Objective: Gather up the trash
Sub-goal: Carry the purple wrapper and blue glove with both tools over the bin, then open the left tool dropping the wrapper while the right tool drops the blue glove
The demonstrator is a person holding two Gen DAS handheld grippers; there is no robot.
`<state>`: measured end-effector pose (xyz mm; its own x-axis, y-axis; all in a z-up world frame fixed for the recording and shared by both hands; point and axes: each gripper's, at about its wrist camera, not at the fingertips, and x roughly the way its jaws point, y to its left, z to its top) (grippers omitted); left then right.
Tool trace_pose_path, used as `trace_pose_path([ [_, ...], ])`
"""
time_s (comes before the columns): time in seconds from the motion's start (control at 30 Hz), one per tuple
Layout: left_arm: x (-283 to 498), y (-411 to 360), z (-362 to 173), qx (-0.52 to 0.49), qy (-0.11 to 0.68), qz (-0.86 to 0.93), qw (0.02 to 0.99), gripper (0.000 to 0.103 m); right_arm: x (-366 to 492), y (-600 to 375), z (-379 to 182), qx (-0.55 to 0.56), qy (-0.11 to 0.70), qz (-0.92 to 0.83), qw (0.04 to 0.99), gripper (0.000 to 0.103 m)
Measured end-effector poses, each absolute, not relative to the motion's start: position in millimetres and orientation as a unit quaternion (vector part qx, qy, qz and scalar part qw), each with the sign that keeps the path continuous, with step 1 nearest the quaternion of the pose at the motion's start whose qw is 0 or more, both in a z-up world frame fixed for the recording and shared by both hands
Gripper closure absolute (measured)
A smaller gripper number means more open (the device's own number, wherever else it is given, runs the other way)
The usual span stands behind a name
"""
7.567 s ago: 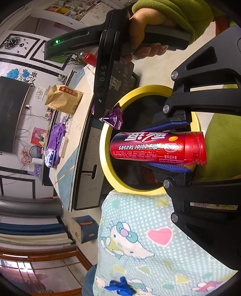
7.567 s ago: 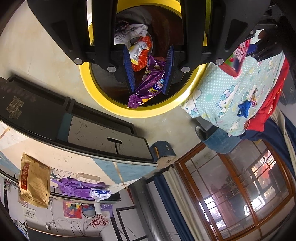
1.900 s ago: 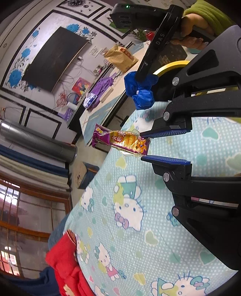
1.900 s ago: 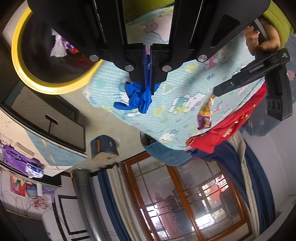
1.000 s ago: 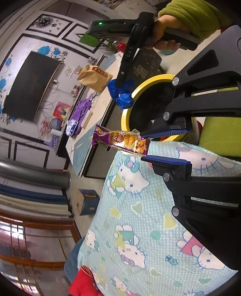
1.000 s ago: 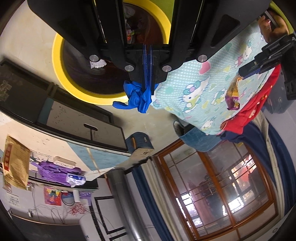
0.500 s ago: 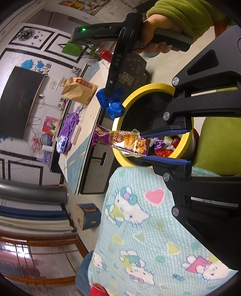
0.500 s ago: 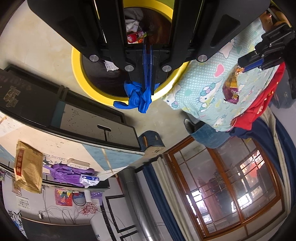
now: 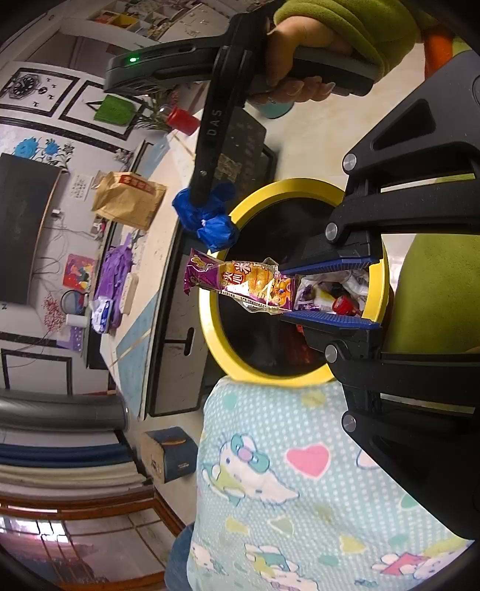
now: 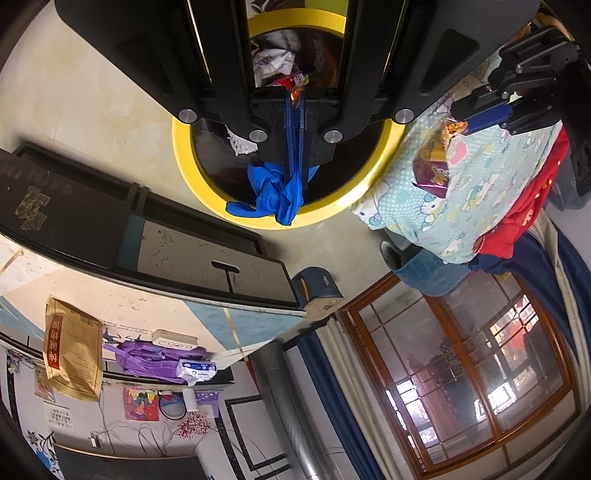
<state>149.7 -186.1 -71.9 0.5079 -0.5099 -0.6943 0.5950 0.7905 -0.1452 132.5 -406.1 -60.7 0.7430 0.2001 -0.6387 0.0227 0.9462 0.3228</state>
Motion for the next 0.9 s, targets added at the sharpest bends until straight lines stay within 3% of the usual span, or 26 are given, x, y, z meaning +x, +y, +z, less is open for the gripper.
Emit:
trace_pose_path([
  [0.67,165,-209,-98,0.062,0.413,-0.317,0.852,0.088,140,-417,-77,0.179,0.375,0.039,0.909,0.100],
  [0.73,166,-208,-98,0.061,0.413,-0.314,0.853,0.085,140,-418,-77,0.180,0.376,0.038,0.908,0.100],
  [0.83,165,-206,-98,0.057,0.414,-0.311,0.854,0.071,140,-418,-77,0.180,0.377,0.040,0.908,0.099],
  [0.9,166,-203,-96,0.055,0.414,-0.306,0.856,0.062,139,-419,-76,0.180,0.376,0.041,0.908,0.088],
])
